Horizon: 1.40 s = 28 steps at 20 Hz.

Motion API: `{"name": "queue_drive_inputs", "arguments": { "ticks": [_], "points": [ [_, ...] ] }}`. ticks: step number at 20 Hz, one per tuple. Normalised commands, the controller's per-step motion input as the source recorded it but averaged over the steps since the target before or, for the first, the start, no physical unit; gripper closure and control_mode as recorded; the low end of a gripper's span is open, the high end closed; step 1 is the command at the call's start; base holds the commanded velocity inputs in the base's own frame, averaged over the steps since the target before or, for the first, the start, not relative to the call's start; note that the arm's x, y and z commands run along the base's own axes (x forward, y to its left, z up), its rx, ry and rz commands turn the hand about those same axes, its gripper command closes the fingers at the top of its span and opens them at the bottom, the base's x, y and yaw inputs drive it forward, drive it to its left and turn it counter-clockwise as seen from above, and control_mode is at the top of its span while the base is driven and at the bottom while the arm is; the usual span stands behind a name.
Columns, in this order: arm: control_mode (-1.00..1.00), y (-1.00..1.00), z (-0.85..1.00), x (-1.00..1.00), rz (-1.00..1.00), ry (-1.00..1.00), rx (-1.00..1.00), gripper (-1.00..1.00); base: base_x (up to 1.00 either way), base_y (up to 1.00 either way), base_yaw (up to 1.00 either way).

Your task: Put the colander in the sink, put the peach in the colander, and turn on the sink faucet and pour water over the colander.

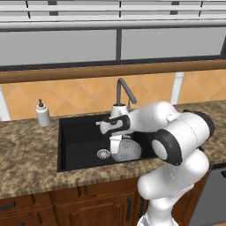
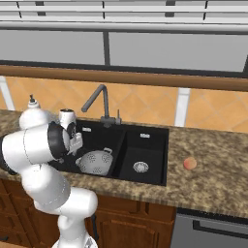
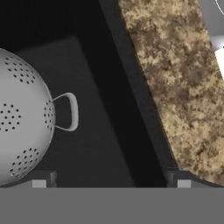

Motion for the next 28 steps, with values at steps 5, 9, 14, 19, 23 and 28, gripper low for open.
{"name": "queue_drive_inputs", "arguments": {
  "ticks": [5, 9, 14, 19, 23, 28],
  "points": [
    [-1.00, 0.27, 0.56, -0.59, -0.16, 0.00, 0.00, -1.00, 0.00, 0.00, 0.00],
    [-1.00, 0.21, 0.39, -0.70, -0.08, 0.00, 0.00, -1.00, 0.00, 0.00, 0.00],
    [-1.00, 0.05, 0.46, -0.73, 0.00, -0.03, -0.06, -1.00, 0.00, 0.00, 0.00],
    [-1.00, -0.21, 0.43, -0.66, 0.05, -0.01, -0.03, -1.00, 0.00, 0.00, 0.00],
    [-1.00, -0.51, 0.27, -0.57, 0.18, 0.00, 0.00, -1.00, 0.00, 0.00, 0.00],
    [-1.00, -0.69, 0.13, -0.32, 0.43, 0.00, 0.00, -1.00, 0.00, 0.00, 0.00]
  ]
}}
